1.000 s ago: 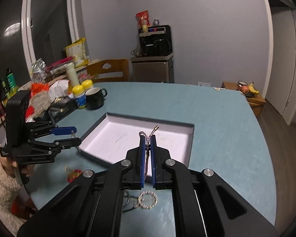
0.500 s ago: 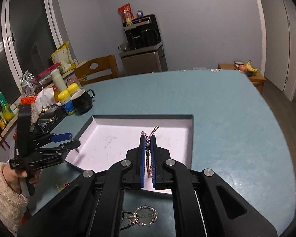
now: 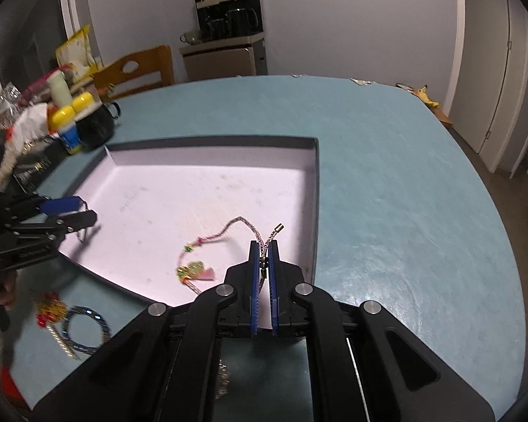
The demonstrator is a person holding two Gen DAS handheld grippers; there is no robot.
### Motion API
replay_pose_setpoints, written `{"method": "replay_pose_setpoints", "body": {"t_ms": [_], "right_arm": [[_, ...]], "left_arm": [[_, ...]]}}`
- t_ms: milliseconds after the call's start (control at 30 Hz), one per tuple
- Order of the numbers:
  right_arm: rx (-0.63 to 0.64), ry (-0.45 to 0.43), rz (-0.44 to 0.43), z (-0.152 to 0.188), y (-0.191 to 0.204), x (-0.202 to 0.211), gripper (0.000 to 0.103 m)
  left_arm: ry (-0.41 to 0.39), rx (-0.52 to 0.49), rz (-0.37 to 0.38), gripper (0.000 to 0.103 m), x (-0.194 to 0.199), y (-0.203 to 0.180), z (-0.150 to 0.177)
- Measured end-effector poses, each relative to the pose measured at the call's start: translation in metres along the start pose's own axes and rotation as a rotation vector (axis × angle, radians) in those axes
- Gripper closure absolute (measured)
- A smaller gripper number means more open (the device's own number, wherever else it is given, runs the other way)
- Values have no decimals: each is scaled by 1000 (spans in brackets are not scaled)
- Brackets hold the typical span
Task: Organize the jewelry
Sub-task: 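Open both tools to drop the bracelet and bangle into the box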
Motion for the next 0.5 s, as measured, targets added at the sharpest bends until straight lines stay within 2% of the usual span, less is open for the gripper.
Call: {"method": "replay_pose_setpoints", "body": {"t_ms": [400, 500], "right_arm": [[57, -1, 62, 6, 4, -6, 98], [47, -4, 60, 7, 1, -3, 98]], "left_arm": [[-4, -10, 7, 56, 1, -3, 7], [-15, 2, 25, 51, 3, -2, 8]]}}
Point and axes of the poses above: each gripper's, at about its wrist camera, not at the fingertips, and x roughly against the way its jaws point, y to its left, z to its underside, the point moved 2 cm from there along -x, roughly the way its jaws point, and after that the axes turned 2 degrees about -x, right-handed, at the moved point
